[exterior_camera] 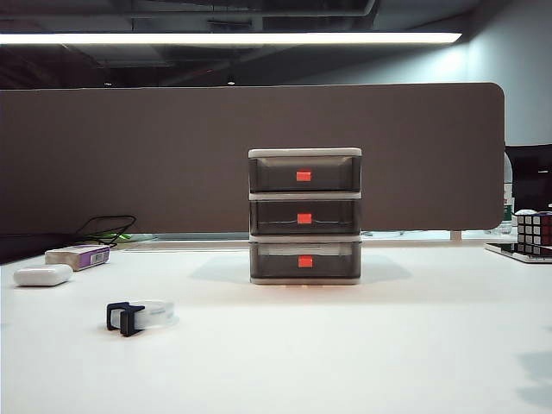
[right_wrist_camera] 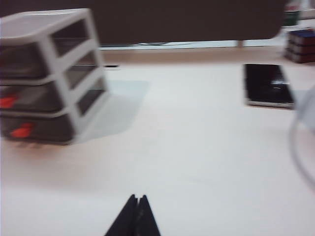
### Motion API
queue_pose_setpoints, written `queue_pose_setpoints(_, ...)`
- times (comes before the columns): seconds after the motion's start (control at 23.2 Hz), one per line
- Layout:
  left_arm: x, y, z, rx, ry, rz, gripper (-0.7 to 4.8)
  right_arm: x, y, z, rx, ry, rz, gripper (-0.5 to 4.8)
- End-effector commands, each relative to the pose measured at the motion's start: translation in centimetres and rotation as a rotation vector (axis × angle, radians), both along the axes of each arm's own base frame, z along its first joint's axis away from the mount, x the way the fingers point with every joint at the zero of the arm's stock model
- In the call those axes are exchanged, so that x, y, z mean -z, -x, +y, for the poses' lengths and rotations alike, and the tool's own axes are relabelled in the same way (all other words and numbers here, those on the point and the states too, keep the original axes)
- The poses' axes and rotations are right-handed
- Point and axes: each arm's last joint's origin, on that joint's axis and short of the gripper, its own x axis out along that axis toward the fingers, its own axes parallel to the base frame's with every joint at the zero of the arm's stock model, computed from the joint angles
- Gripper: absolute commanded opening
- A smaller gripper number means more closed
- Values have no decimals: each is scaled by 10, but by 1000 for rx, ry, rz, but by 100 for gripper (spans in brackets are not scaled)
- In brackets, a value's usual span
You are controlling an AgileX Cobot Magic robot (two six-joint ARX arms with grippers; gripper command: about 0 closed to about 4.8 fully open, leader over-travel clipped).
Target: Open the second layer of the drawer on the table, pick up the transparent tape on the table and put it in, and finally close the drawer.
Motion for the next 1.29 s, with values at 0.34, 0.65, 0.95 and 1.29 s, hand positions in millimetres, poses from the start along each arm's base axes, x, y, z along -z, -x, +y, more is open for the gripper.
queue_pose_setpoints(0.34, 3, 6, -10, 370, 282, 193, -3, 0, 4, 12, -420, -122, 26, -5)
queue_pose_setpoints(0.65, 3, 5, -9, 353, 365, 231, 74, -6, 4, 12, -423, -225, 8, -5)
queue_pose_setpoints(0.95, -6, 6, -25, 419, 359, 151, -6, -26, 7, 14, -492, -280, -82, -5)
queue_pose_setpoints(1.29, -3, 19, -69, 344, 188, 89, -6, -53, -1, 17, -496, -225, -53, -5)
